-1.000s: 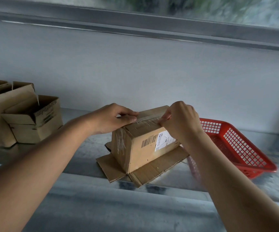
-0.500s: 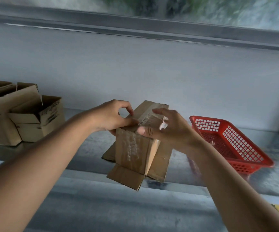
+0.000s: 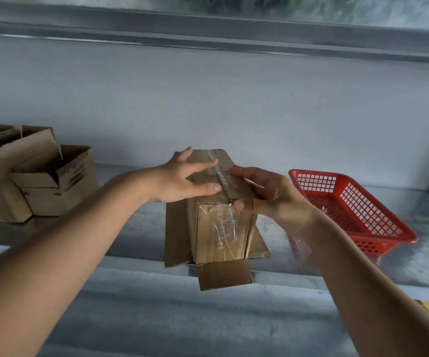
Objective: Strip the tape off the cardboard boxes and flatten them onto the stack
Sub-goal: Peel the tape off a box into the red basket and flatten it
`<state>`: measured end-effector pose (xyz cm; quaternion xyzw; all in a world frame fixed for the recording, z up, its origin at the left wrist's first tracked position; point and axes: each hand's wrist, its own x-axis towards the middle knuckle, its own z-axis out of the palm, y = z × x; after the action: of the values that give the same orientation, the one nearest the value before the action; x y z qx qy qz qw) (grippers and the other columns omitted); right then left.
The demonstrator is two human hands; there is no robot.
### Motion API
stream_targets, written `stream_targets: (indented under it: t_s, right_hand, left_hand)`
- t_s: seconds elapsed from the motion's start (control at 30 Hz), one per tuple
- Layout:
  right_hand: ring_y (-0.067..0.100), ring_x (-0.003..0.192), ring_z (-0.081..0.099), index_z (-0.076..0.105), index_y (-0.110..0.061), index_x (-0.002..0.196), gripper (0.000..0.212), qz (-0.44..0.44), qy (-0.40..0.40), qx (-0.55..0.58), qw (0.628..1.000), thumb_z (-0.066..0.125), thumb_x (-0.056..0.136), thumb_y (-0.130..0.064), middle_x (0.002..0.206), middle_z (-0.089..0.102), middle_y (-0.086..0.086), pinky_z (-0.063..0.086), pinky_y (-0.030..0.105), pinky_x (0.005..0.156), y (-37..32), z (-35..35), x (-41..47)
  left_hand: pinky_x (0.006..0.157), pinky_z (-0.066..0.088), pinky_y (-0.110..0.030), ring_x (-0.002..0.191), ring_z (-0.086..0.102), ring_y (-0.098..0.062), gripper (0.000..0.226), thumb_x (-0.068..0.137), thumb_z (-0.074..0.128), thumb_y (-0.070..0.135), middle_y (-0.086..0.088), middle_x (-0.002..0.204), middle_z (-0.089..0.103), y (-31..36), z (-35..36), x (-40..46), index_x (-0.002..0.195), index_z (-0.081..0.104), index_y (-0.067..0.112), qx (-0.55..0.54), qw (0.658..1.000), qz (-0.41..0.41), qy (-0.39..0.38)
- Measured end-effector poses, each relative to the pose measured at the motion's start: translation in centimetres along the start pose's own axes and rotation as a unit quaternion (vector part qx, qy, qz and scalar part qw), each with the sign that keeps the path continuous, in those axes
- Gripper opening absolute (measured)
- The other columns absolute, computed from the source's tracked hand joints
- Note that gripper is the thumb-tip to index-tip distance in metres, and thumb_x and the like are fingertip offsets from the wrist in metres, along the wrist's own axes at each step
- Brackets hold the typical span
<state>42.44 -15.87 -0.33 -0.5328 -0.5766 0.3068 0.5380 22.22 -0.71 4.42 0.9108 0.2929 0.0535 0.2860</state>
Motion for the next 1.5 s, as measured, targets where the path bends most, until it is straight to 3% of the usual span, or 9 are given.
stream_targets:
  t_s: [0.17,0.33,0.43,0.6,0.77,1.07,1.17,1.3,1.5]
  right_hand:
    - [0.021,0.136,0.057,0.056,-0.009,0.142,0.062,-0.016,-0.028,-0.009,0.999,0.079,0.085,-0.004,0.137,0.067,0.008,0.047,0.048,0.113,-0.3,0.0,0.1]
    - [0.002,0.131,0.057,0.061,-0.017,0.140,0.065,0.000,-0.041,-0.088,0.995,0.085,0.079,-0.009,0.135,0.068,-0.008,0.053,0.029,0.105,-1.3,-0.6,0.2]
    - [-0.006,0.122,0.060,0.075,-0.026,0.122,0.056,-0.017,-0.024,-0.143,0.989,0.090,0.068,-0.018,0.142,0.061,-0.013,0.053,0.016,0.094,-1.5,-0.6,0.4]
    - [0.022,0.134,0.060,0.076,0.000,0.111,0.037,-0.129,-0.012,-0.074,0.989,0.083,0.075,-0.004,0.133,0.069,0.013,0.050,0.045,0.111,0.1,-1.0,0.1]
    - [0.029,0.122,0.066,0.079,-0.002,0.103,0.025,-0.160,0.064,-0.089,0.981,0.082,0.079,0.005,0.126,0.068,0.015,0.055,0.050,0.103,1.0,-1.8,-0.4]
    - [0.012,0.102,0.068,0.084,-0.010,0.092,0.021,-0.117,0.215,-0.191,0.951,0.081,0.081,0.007,0.102,0.067,0.007,0.055,0.014,0.081,1.0,-2.4,-1.5]
    - [0.013,0.104,0.069,0.084,-0.012,0.090,0.020,-0.091,0.236,-0.184,0.950,0.081,0.082,0.006,0.101,0.069,0.005,0.054,0.017,0.085,0.8,-2.2,-1.5]
    - [0.008,0.096,0.069,0.083,-0.020,0.087,0.021,-0.085,0.253,-0.256,0.929,0.081,0.082,0.000,0.096,0.069,-0.007,0.058,0.032,0.084,0.5,-1.9,-1.4]
    - [0.012,0.081,0.065,0.082,-0.025,0.088,0.020,-0.130,0.317,-0.408,0.846,0.080,0.085,-0.006,0.098,0.063,-0.011,0.057,0.040,0.067,1.2,-0.9,-1.7]
  left_hand:
    - [0.114,0.015,-0.025,0.152,0.017,-0.007,0.098,0.062,0.063,0.083,0.011,0.173,0.000,-0.6,0.3,0.5,0.153,0.038,0.053,-0.038,0.999,0.009,-0.011]
    - [0.108,0.018,-0.023,0.154,0.019,-0.013,0.076,0.083,0.069,0.065,0.011,0.168,0.017,-0.2,0.1,0.9,0.152,0.045,0.046,-0.036,0.999,0.018,-0.009]
    - [0.116,0.018,-0.029,0.156,0.015,-0.015,0.095,0.065,0.063,0.079,0.011,0.170,0.014,-0.1,0.1,0.8,0.152,0.042,0.049,-0.016,1.000,0.006,0.007]
    - [0.122,0.022,-0.039,0.155,0.018,-0.021,0.110,0.049,0.061,0.098,0.007,0.163,0.023,0.2,-0.4,1.0,0.149,0.041,0.056,0.026,1.000,-0.002,0.002]
    - [0.118,0.030,-0.035,0.151,0.030,-0.020,0.113,0.054,0.055,0.101,0.005,0.164,0.031,1.9,-0.6,1.7,0.154,0.037,0.052,0.113,0.993,-0.018,-0.003]
    - [0.121,0.024,-0.062,0.148,0.027,-0.048,0.104,0.058,0.028,0.107,-0.015,0.159,0.028,4.8,0.9,3.0,0.139,0.040,0.041,0.259,0.963,-0.074,0.012]
    - [0.117,0.033,-0.054,0.148,0.027,-0.035,0.099,0.064,0.038,0.102,-0.001,0.155,0.026,4.1,0.7,3.9,0.135,0.040,0.032,0.228,0.973,0.015,0.034]
    - [0.129,0.001,-0.045,0.157,-0.010,-0.007,0.087,0.076,0.037,0.095,0.026,0.169,0.005,2.5,1.1,5.7,0.153,0.033,0.054,0.165,0.970,0.179,-0.004]
    - [0.119,0.035,-0.041,0.143,0.040,-0.006,0.065,0.093,0.028,0.082,0.024,0.155,0.042,1.6,2.6,6.9,0.150,0.043,0.053,0.151,0.966,0.206,0.031]
